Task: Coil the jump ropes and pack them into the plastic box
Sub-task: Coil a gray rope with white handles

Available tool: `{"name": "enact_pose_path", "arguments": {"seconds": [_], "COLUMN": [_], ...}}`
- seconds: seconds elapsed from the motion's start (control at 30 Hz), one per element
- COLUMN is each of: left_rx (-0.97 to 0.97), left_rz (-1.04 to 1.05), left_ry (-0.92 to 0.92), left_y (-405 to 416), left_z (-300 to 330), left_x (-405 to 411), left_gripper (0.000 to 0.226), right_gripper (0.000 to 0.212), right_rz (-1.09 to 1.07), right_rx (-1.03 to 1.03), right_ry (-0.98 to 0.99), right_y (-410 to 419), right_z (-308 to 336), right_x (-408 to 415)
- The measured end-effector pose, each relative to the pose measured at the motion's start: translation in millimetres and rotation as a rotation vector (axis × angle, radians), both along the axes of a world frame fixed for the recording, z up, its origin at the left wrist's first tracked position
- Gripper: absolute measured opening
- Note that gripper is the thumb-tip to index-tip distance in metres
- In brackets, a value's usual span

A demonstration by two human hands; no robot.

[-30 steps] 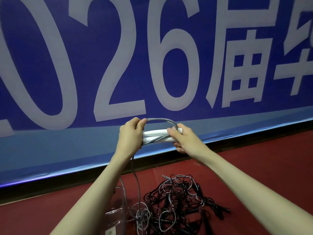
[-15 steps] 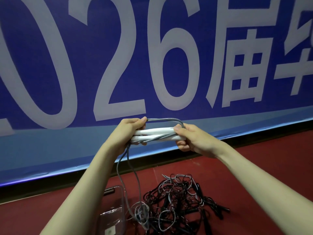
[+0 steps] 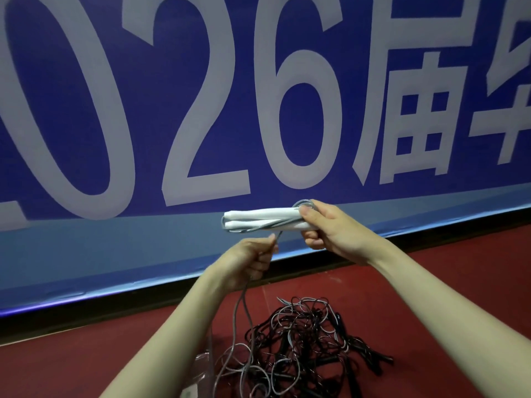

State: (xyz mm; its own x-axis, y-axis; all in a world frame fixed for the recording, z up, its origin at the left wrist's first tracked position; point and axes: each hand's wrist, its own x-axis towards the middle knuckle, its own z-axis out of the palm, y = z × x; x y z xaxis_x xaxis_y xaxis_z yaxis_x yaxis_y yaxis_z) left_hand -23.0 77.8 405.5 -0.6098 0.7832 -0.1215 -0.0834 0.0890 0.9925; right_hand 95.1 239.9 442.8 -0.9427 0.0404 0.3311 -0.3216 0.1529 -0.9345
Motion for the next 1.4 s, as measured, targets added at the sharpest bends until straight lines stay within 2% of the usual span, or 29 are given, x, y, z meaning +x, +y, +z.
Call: {"name": "enact_pose_path", "arguments": {"seconds": [0.1, 0.23, 0.37, 0.47, 0.53, 0.67, 0.73, 0.83, 0.9, 1.03, 1.17, 1.4], "left_rx": [-0.109, -0.154, -0.3, -0.355, -0.391, -0.381, -0.361, -0.234, -0.128, -0.013, -0.04, -0.179], "left_rz": [-0.055, -0.125, -0.077, -0.09, -0.114, -0.05, 0.022, 0.061, 0.052, 0.087, 0.105, 0.044], "left_ry": [0.208, 0.456, 0.877, 1.084, 1.209, 1.407, 1.432, 1.389, 1.341, 1.393, 1.383, 1.257], "left_y": [19.9, 30.7, 31.2, 29.1, 24.0, 8.7, 1.7, -4.9, -5.4, -0.3, 1.0, 0.4], "left_z": [-9.7, -9.3, -1.9, 4.1, 12.4, 32.6, 38.2, 39.2, 36.1, 27.5, 22.0, 25.7], "left_x": [18.3, 35.1, 46.5, 53.8, 56.5, 50.9, 43.1, 29.8, 22.4, 19.9, 18.1, 19.8], "left_gripper": [0.037, 0.043, 0.045, 0.043, 0.04, 0.028, 0.026, 0.021, 0.016, 0.017, 0.02, 0.02], "right_gripper": [0.02, 0.019, 0.019, 0.024, 0.026, 0.024, 0.021, 0.019, 0.02, 0.017, 0.017, 0.015], "right_rz": [-0.162, -0.306, -0.398, -0.485, -0.49, -0.348, -0.275, -0.194, -0.151, -0.047, 0.054, 0.117], "right_rx": [0.093, 0.158, 0.229, 0.456, 0.567, 0.728, 0.771, 0.794, 0.756, 0.651, 0.566, 0.684], "right_ry": [0.027, 0.045, 0.055, 0.054, 0.042, -0.026, -0.057, -0.068, -0.084, -0.146, -0.24, -0.285], "right_y": [7.5, 17.8, 24.8, 27.4, 27.1, 25.3, 22.4, 19.1, 18.3, 16.8, 12.8, 7.9], "right_z": [-0.2, -6.9, -16.4, -18.9, -18.1, -16.4, -15.5, -14.2, -14.0, -12.9, -12.0, -4.7], "right_x": [0.6, 2.0, -2.5, -2.8, -1.2, 3.4, 5.2, 5.2, 4.0, 3.7, 7.9, 16.0]}}
